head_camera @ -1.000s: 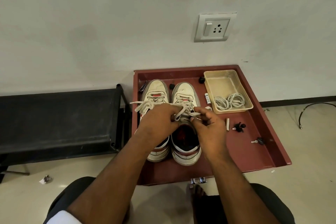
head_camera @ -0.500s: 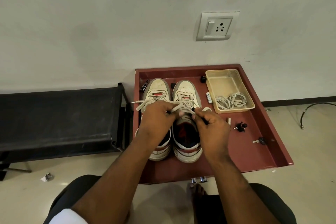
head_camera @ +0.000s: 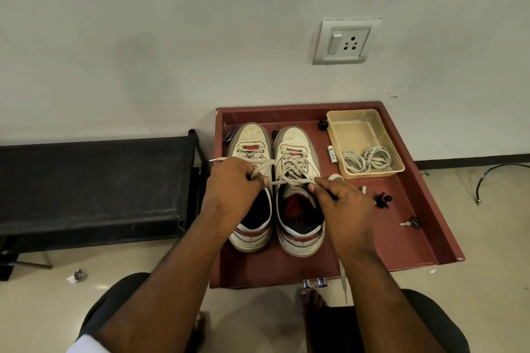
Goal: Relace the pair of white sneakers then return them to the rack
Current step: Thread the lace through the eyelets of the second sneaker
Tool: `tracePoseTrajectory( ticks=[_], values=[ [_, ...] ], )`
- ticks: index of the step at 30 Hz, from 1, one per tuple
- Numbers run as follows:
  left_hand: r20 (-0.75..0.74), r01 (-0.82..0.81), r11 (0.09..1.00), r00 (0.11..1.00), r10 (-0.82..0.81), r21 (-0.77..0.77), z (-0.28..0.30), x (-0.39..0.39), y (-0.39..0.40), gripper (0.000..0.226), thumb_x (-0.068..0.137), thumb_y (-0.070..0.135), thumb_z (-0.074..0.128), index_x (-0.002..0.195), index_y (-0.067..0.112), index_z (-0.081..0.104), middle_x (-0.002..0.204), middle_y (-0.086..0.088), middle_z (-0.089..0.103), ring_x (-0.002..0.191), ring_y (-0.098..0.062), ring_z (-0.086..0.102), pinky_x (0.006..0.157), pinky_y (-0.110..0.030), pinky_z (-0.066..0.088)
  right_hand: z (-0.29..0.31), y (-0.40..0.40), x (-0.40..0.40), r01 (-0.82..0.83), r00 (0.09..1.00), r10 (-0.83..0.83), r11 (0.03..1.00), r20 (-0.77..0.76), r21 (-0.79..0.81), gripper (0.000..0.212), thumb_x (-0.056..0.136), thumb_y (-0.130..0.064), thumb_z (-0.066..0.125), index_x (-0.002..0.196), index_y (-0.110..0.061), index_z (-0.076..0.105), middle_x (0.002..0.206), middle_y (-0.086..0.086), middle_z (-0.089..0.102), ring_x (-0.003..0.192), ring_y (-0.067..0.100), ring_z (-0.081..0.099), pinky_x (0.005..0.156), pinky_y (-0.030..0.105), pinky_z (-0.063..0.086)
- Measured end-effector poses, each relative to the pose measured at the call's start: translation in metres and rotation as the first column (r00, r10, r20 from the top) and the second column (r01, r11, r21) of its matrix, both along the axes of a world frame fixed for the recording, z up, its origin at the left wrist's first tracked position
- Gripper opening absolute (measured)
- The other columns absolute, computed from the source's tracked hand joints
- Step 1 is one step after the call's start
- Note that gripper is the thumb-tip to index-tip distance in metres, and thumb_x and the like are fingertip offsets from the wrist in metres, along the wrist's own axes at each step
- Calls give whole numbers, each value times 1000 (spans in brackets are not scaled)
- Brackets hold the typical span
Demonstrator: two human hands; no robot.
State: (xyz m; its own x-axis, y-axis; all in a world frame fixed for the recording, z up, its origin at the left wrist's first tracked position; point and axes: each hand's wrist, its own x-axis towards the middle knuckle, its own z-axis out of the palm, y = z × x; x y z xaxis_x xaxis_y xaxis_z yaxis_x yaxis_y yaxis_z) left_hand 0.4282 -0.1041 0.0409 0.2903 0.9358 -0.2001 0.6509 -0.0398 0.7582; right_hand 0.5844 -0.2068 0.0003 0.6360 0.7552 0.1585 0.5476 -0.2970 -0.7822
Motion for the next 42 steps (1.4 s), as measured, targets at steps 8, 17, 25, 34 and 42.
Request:
tracePoseTrajectory(
  ticks=[8, 17, 25, 34, 42],
  values=[
    [176, -110, 994, 978, 110, -10, 2, -10, 3, 15, 85, 19, 76, 74, 10, 72, 60, -2, 67, 47, -9, 61, 46, -27, 54, 5, -7, 25, -101, 992, 107, 991, 62, -88, 24, 90, -11, 67, 112, -17, 74, 99, -3, 75, 88, 5, 65, 76, 3, 41],
    [568, -229, 903, 714, 410, -364, 28, -15, 7, 11, 87, 16, 74, 84, 6, 69, 69, -5, 61, 47, -12, 49, 41, -23, 39, 31, -1, 5, 10, 938, 75, 970, -338, 243, 35, 90, -6, 67, 123, -17, 66, 110, -10, 71, 102, -8, 63, 85, 7, 46],
    [787, -38, 938, 532, 311, -345, 82, -8, 3, 19, 97, 24, 60, 89, 7, 65, 94, -14, 72, 59, -15, 59, 54, -29, 49, 98, 27, -4, 231, 808, 159, 802, -568, 552, 19, 92, -6, 64, 101, -20, 73, 95, -3, 76, 99, 23, 70, 95, 43, 54],
    [731, 23, 1000, 681, -29, 18, 177, 6, -5, 21, 99, 26, 59, 95, 10, 71, 87, -5, 74, 61, -14, 62, 53, -25, 51, 189, 34, -17, 101, 837, 296, 743, -460, 662, 15, 89, -4, 67, 98, -14, 73, 86, 4, 75, 83, 20, 71, 81, 32, 58],
    [654, 2, 979, 744, -137, 203, 215, 16, -21, 9, 92, 11, 67, 90, 6, 74, 70, -8, 65, 56, -14, 57, 51, -25, 51, 246, 28, -22, -130, 880, 389, 747, -271, 652, 45, 92, -2, 61, 132, -22, 53, 91, 1, 75, 89, 15, 72, 84, 30, 57]
  ],
)
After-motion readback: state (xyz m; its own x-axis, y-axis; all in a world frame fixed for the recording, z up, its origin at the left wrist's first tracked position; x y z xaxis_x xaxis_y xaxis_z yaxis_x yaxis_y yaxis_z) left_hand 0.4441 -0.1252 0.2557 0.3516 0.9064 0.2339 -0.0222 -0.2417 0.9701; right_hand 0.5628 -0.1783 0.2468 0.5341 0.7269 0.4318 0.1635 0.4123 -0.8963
